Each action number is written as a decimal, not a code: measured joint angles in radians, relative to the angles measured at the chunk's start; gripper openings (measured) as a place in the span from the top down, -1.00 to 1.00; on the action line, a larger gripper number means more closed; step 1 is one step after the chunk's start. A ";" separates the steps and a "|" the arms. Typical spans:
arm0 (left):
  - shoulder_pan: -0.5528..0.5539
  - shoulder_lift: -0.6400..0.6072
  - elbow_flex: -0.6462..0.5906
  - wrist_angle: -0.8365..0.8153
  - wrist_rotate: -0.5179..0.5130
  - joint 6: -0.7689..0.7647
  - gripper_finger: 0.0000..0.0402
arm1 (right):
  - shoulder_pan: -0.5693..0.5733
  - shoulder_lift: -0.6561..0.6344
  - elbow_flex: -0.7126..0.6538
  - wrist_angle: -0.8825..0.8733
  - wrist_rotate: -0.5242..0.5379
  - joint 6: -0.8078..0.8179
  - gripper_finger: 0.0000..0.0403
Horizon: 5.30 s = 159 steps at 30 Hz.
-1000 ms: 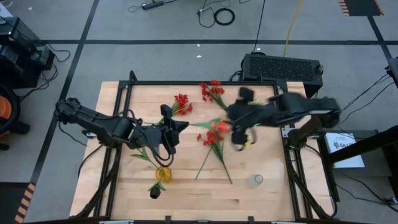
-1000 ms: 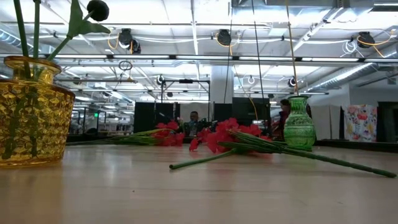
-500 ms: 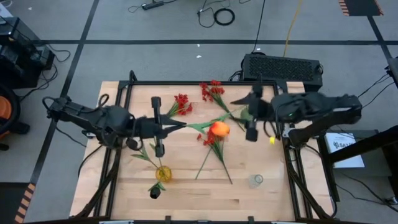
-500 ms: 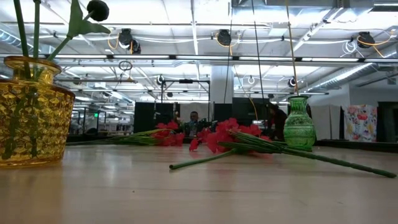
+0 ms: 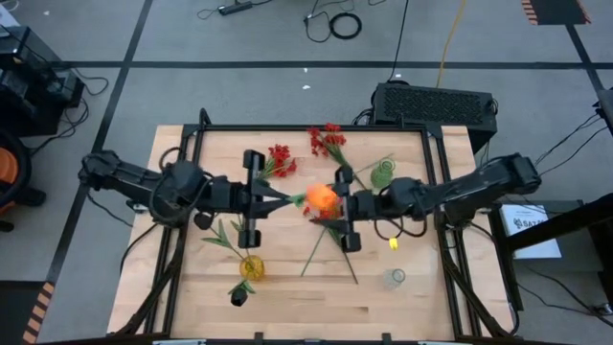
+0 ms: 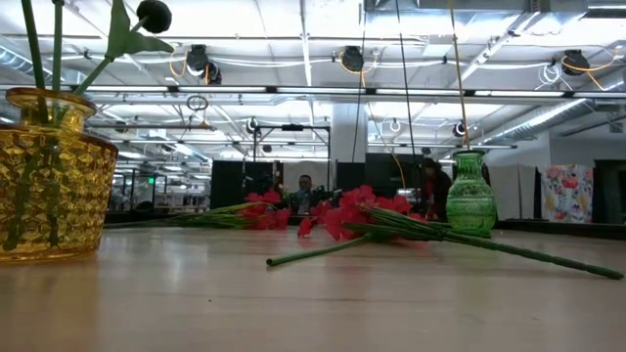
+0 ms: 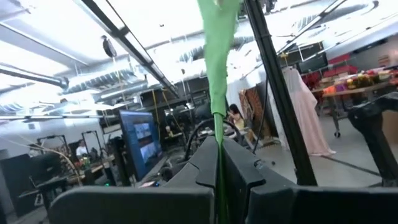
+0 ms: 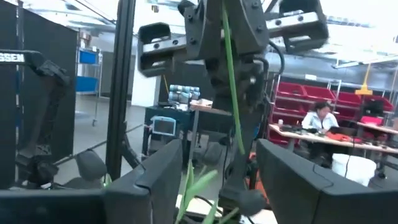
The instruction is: Sort flowers into vase by color
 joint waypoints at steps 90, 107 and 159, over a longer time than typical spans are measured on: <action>-0.052 0.155 -0.002 -0.076 -0.050 -0.165 0.19 | 0.072 -0.106 0.164 -0.217 -0.039 -0.095 0.99; -0.194 -0.087 -0.002 -0.582 -0.661 -0.130 -0.50 | 0.072 -0.426 0.161 -0.863 0.208 0.090 1.00; -0.156 -0.010 -0.002 -0.698 -0.655 -0.353 -0.50 | 0.224 -0.460 -0.200 -0.786 0.557 0.420 1.00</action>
